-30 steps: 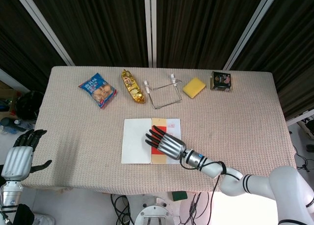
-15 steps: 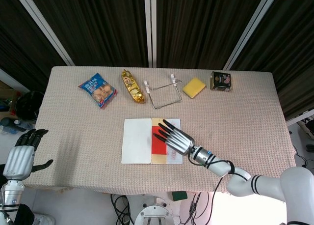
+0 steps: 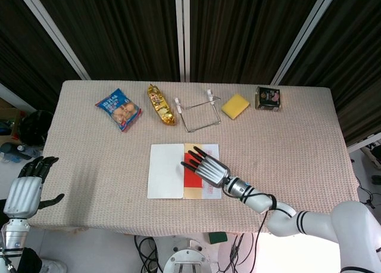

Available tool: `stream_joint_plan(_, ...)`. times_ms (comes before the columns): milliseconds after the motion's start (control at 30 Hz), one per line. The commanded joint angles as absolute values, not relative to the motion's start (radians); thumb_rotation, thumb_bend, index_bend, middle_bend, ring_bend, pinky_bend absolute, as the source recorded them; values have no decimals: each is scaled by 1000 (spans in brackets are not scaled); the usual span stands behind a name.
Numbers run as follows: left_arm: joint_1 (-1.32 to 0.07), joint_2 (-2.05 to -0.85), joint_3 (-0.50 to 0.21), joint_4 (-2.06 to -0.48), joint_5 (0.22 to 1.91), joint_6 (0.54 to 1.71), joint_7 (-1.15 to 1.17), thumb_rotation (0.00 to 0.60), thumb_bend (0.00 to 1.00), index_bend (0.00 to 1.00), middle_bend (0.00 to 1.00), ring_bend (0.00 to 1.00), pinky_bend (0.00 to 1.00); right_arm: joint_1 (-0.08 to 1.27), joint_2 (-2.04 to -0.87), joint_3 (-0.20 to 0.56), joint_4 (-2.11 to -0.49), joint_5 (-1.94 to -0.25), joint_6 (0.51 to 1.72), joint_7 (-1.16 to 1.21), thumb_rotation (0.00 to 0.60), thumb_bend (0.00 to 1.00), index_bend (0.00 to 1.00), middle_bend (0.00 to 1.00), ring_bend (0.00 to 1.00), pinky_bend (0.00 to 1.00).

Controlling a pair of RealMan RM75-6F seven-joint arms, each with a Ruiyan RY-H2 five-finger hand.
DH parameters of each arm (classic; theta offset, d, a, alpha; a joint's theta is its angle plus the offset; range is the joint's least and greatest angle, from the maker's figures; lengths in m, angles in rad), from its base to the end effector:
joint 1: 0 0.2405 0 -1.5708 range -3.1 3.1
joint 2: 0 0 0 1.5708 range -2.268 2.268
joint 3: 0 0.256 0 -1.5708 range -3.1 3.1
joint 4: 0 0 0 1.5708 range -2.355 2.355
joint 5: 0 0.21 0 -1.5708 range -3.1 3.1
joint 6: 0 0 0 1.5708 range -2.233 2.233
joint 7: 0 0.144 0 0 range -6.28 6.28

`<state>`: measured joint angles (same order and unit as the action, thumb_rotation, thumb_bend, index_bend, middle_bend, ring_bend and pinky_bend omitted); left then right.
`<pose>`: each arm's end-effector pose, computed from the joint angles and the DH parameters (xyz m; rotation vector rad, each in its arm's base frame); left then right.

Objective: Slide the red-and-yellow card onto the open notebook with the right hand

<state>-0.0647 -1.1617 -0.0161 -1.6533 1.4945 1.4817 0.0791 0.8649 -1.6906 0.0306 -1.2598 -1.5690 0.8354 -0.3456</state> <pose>-0.3056 0.1667 0.1369 -1.3950 -0.9509 -0.8689 -0.1150 -0.3133 -0.0877 2.3927 -0.3409 0.8459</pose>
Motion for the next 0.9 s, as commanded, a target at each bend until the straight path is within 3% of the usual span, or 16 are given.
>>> stream_joint_plan(33, -65, -1162, -16, -1653, 1494, 1481, 79, 600, 0, 170, 154, 95, 162, 868, -1700, 27, -1251, -1571, 832, -343, 600, 778, 0, 184, 0, 0)
stream_joint_plan(400, -63, -1163, -17, -1647, 1495, 1484, 73, 600, 0, 170, 154, 95, 162, 863, -1696, 23, -1257, -1596, 881, -323, 600, 778, 0, 172, 0, 0)
stream_joint_plan(633, -63, -1160, -19, -1644, 1501, 1491, 69, 600, 0, 170, 154, 95, 162, 808, -1594, 26, -1349, -1603, 988, -349, 600, 756, 0, 170, 0, 0)
stream_joint_plan(733, -62, -1159, -22, -1642, 1503, 1499, 65, 600, 0, 170, 154, 95, 162, 754, -1522, 19, -1401, -1593, 1055, -361, 600, 600, 0, 173, 0, 0)
stream_joint_plan(800, -58, -1160, -23, -1638, 1506, 1508, 62, 600, 0, 170, 154, 95, 162, 703, -1464, 10, -1441, -1577, 1111, -370, 600, 411, 0, 174, 0, 0)
stream_joint_plan(900, -51, -1166, -25, -1629, 1506, 1523, 56, 600, 0, 170, 154, 95, 162, 613, -1371, -8, -1510, -1545, 1204, -383, 600, 239, 0, 172, 0, 0)
